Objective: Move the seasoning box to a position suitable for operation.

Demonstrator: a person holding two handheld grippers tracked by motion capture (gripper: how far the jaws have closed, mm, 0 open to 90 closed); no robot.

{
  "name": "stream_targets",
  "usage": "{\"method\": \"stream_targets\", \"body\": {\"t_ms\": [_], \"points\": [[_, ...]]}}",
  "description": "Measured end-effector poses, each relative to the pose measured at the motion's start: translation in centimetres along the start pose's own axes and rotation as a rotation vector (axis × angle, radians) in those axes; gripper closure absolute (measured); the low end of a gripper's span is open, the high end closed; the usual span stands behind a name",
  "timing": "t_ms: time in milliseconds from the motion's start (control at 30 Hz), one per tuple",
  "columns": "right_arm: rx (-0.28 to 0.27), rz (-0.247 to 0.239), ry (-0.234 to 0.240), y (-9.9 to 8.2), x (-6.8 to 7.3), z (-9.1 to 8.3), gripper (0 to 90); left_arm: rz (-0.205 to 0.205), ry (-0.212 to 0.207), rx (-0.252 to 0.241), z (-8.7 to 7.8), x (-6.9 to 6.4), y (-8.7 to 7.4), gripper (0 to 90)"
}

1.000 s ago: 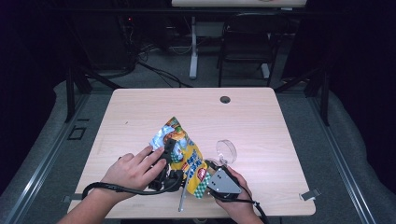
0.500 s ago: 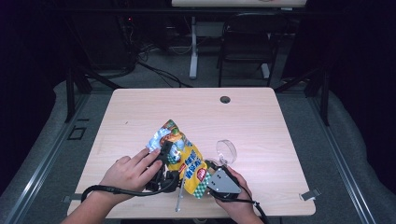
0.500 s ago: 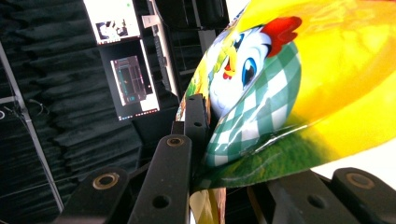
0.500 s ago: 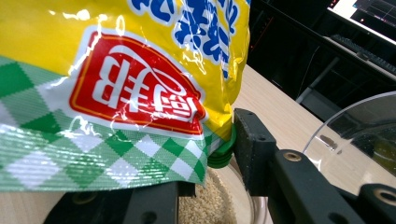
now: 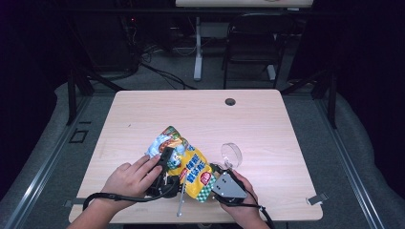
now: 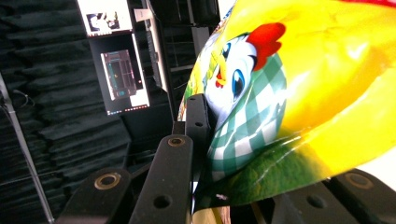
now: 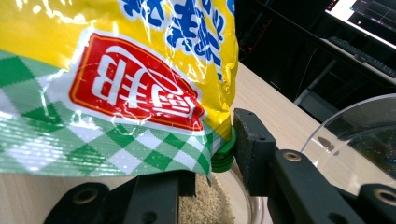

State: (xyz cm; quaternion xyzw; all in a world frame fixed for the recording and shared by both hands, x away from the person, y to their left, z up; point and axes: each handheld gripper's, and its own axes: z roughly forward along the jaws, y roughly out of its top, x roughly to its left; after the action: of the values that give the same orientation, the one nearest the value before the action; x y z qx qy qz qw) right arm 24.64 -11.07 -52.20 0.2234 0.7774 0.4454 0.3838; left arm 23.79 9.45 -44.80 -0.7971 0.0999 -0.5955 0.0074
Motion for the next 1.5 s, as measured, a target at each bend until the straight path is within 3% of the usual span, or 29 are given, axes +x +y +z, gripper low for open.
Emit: {"method": "stream_targets", "body": {"t_ms": [367,633,667,700,1267,1500], "points": [[0.004,-0.006,-0.003,0.0,0.0,0.0,70.8,-0.088,-0.007,-0.028,0.5,-1.1,-0.6,84.1],[0.005,-0.007,-0.005,0.0,-0.1,0.0,70.8,-0.125,-0.06,-0.004,0.6,-1.4,-0.8,84.4],[0.076,-0.022,-0.011,0.2,-0.2,-0.5,70.8,-0.122,-0.038,-0.02,0.7,-1.5,-0.9,84.6],[0.005,-0.006,-0.005,0.0,-0.1,0.0,70.8,-0.133,-0.047,-0.023,0.7,-1.7,-0.9,84.6],[0.011,-0.012,-0.001,0.0,0.0,0.1,70.6,-0.173,-0.084,-0.024,1.0,-2.5,-1.4,85.5],[0.01,-0.011,0.001,0.0,0.0,0.0,70.6,-0.208,-0.09,-0.034,1.2,-2.8,-1.5,85.5]]}}
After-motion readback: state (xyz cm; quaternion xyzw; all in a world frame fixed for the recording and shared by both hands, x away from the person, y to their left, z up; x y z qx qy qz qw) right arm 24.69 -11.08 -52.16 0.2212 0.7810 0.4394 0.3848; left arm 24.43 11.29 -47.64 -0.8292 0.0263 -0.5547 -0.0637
